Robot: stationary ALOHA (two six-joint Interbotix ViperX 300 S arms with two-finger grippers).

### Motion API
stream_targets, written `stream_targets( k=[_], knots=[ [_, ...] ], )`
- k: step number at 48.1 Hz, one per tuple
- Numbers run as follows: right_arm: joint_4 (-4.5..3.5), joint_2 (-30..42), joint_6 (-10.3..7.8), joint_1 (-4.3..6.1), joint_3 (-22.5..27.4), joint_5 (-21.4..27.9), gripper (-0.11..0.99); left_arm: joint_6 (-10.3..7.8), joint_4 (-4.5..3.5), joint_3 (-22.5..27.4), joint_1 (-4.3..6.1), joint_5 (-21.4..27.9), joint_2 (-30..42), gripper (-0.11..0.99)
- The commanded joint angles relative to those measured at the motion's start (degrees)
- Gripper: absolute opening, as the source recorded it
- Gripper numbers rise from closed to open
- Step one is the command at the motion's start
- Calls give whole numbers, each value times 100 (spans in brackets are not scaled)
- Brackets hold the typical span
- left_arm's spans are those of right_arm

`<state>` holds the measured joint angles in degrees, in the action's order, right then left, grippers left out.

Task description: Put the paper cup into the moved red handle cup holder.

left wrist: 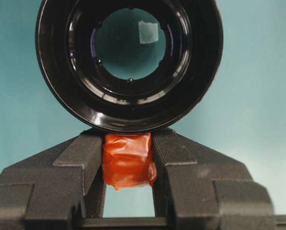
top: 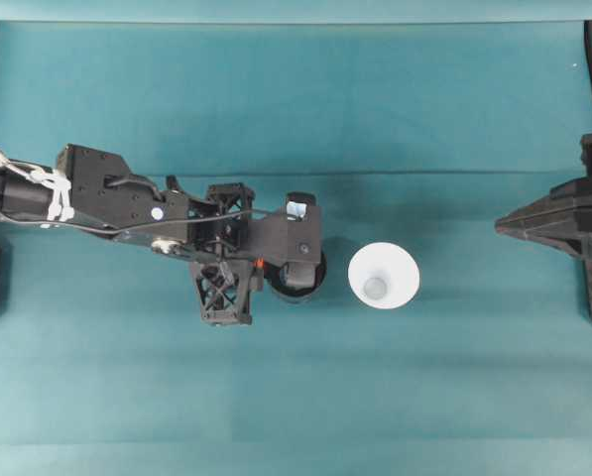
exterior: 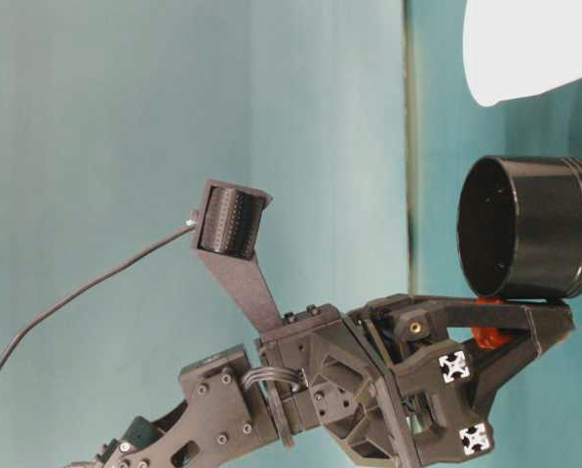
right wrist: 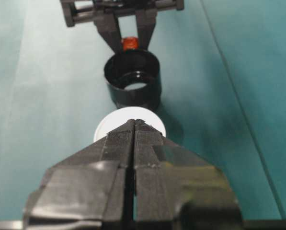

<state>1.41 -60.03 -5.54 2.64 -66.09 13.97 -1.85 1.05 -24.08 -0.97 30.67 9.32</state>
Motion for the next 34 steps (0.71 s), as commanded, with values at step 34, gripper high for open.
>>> stream_targets(
  k=[34],
  knots=[
    [18,79,-53,9,88,-26,-11,18,9,-26,-18,-255,35,29]
  ],
)
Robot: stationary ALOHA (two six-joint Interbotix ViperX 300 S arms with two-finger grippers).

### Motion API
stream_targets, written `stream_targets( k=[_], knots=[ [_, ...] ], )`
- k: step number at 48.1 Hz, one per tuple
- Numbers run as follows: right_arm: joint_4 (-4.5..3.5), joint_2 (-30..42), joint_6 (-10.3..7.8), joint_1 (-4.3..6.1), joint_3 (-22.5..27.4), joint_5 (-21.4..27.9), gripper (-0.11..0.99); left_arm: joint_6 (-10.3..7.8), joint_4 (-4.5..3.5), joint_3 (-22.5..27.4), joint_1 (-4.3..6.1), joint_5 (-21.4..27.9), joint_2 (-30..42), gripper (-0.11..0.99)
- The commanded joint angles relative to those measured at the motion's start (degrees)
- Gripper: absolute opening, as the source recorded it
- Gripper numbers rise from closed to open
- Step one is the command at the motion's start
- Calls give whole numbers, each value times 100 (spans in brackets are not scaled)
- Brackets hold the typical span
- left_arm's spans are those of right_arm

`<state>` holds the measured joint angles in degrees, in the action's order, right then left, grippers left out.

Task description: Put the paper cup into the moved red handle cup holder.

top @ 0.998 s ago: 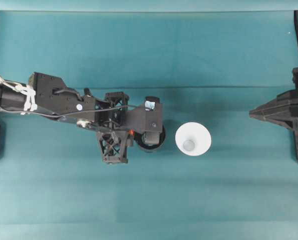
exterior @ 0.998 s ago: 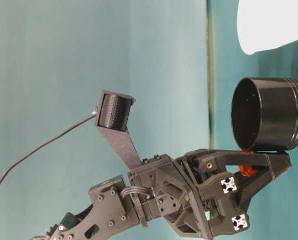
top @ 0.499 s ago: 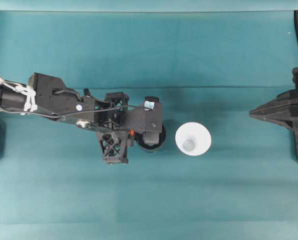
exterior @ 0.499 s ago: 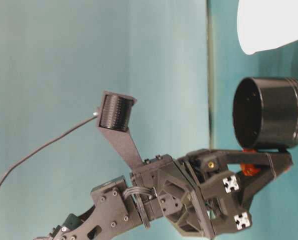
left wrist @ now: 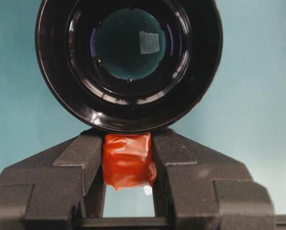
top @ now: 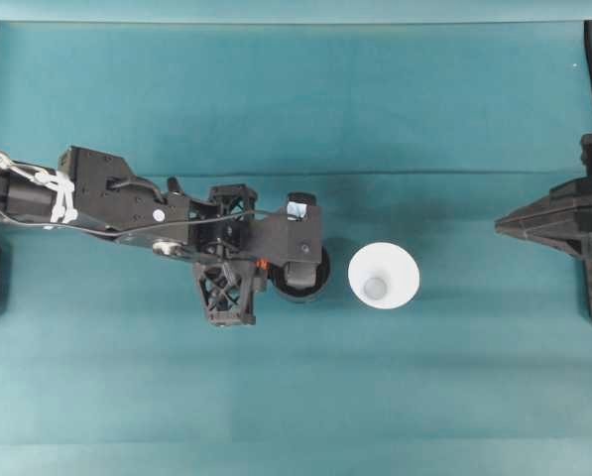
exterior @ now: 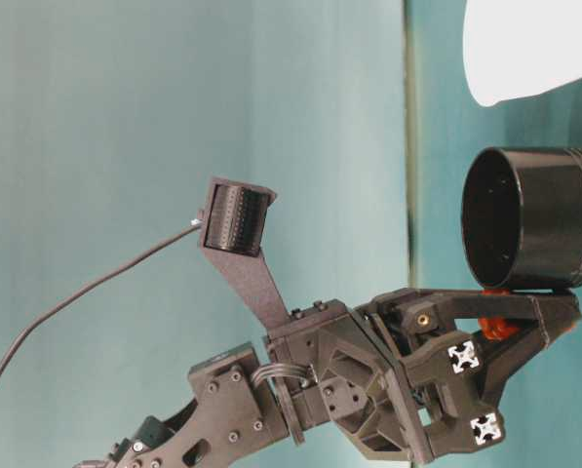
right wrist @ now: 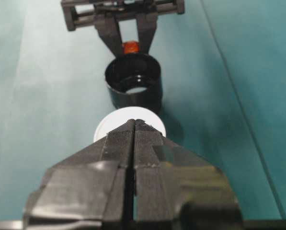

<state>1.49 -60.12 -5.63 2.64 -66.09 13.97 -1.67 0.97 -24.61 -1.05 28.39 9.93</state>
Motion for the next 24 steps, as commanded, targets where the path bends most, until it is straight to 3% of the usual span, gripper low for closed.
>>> stream_targets(
  k=[1,13,20,24],
  knots=[
    [9,88,-44,9,79,-26,-11,0,18,26,-9,-18,-26,29],
    [9,88,-44,9,79,-26,-11,9,18,35,-9,9,-26,33],
    [9,88,-44,9,79,-26,-11,-35,18,53,-9,-9,-35,78],
    [9,88,-44,9,79,-26,-11,-44,9,62,-9,-53,-35,95]
  ],
)
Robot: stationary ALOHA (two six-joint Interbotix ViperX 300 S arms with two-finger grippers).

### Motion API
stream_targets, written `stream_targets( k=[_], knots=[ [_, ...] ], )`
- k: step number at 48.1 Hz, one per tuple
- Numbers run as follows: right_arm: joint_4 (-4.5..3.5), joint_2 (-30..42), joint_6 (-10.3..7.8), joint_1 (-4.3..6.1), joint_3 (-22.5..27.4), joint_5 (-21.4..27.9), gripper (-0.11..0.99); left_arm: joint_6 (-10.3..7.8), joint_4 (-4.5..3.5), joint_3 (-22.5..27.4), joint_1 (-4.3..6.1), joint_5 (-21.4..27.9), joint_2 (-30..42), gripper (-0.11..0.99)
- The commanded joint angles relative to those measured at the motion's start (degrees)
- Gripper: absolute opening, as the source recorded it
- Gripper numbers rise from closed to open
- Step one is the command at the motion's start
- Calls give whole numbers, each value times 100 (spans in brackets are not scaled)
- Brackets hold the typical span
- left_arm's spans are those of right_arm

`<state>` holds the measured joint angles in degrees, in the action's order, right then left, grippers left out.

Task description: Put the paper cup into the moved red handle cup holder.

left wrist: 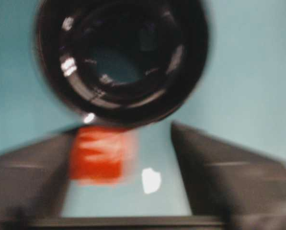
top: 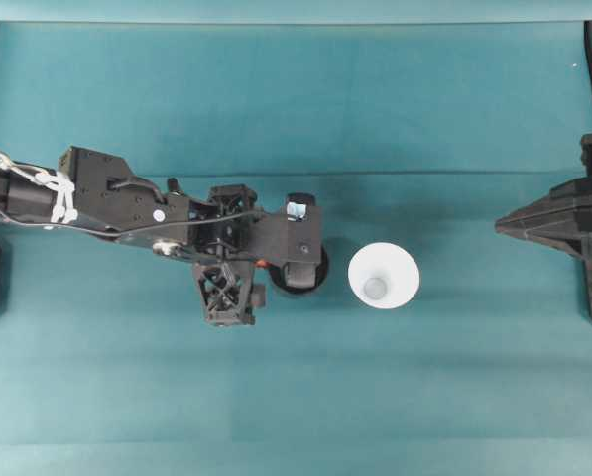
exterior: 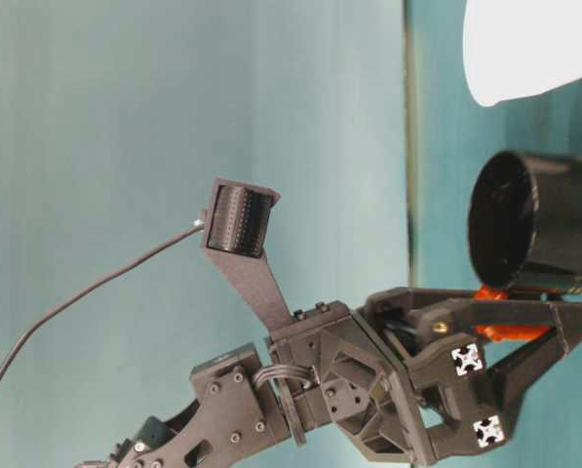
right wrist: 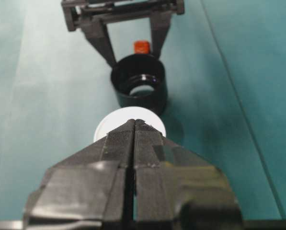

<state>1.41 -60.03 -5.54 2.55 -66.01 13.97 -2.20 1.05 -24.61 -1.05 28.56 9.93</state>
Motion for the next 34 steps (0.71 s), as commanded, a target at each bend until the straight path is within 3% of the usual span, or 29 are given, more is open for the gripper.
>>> stream_targets(
  k=[1,6,21,34],
  knots=[
    [18,79,-53,18,70,-26,-11,9,9,62,-9,-88,-35,96],
    [18,79,-53,18,70,-26,-11,9,9,62,0,-149,-35,91],
    [18,79,-53,18,79,-26,-11,18,9,44,0,-220,-158,93],
    [18,79,-62,18,70,18,-11,0,9,-88,0,-123,-1002,93]
  ],
)
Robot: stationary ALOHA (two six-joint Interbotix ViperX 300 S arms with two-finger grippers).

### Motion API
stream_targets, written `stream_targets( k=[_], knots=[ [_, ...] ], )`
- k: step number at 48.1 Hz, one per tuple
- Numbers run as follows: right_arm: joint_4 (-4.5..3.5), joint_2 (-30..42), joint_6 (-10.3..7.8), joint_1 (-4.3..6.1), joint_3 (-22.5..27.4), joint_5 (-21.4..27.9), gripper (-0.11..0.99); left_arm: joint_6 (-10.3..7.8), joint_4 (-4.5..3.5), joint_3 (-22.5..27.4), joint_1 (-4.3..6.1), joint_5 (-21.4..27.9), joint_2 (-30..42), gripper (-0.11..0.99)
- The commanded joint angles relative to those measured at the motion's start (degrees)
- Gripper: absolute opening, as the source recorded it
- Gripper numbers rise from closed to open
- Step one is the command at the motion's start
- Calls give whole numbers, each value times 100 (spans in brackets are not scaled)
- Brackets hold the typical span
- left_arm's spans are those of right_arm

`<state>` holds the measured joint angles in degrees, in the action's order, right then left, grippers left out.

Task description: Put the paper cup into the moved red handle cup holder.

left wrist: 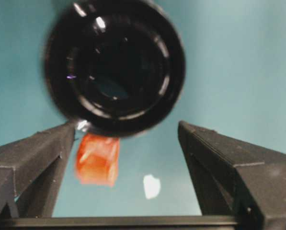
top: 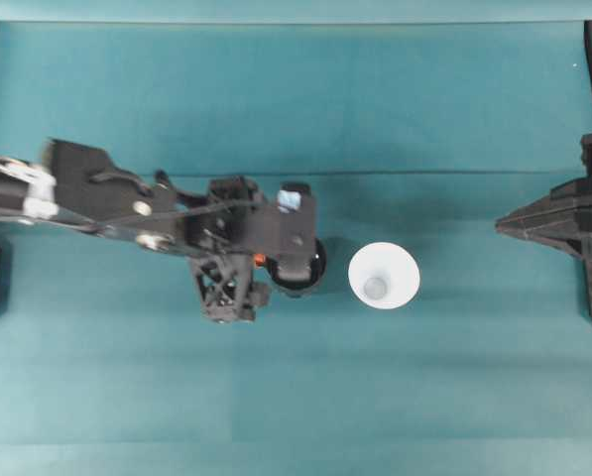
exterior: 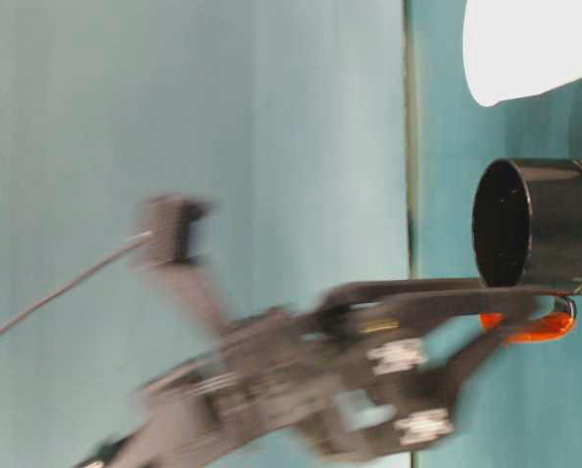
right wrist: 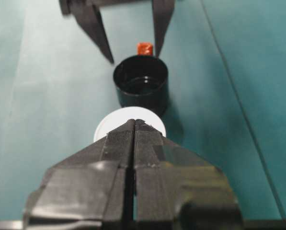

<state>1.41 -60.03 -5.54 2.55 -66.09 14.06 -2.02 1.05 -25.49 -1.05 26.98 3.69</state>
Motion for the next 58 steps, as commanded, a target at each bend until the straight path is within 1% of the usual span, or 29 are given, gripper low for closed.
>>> stream_targets(
  k=[1,7,12,13,22,24,29,30,33,35,37,41,45,48,49,51,54,58],
  knots=[
    [18,79,-53,18,88,18,-11,-26,9,-9,0,62,-466,93],
    [18,79,-53,18,79,62,-11,-26,0,-149,0,334,-976,93],
    [18,79,-62,18,79,62,-11,-18,9,-308,0,519,-1283,93],
    [18,79,-62,18,79,62,-11,-18,0,-343,0,527,-1336,93],
    [18,79,-62,18,88,88,-11,-18,9,-624,0,536,-1714,93],
    [26,79,-79,18,97,114,-11,-18,0,-659,0,527,-1775,93],
    [26,105,-220,18,114,132,-11,-9,9,-721,18,527,-1907,93],
    [18,114,-246,18,114,141,-11,-9,0,-747,26,527,-1960,93],
    [-9,185,-316,18,141,132,-11,0,9,-791,35,527,-2057,93],
    [-9,255,-343,18,167,132,-11,9,9,-835,44,527,-2118,93],
    [-18,396,-360,18,211,132,-11,18,0,-879,53,527,-2180,93],
    [-9,721,-360,18,352,132,-11,35,9,-984,53,527,-2303,93],
    [-18,1116,-360,18,563,141,-11,35,9,-1063,70,527,-2426,93],
    [-9,1441,-360,26,712,167,-10,35,9,-1134,79,527,-2531,93],
    [-18,1547,-360,18,747,185,-10,35,9,-1143,70,527,-2558,93],
    [-9,1758,-360,18,835,211,-10,44,0,-1187,79,527,-2610,93],
    [-9,2101,-369,18,932,246,-9,44,9,-1248,79,527,-2689,93],
    [18,2461,-413,18,1055,255,-7,44,9,-1336,88,527,-2804,93]
  ],
)
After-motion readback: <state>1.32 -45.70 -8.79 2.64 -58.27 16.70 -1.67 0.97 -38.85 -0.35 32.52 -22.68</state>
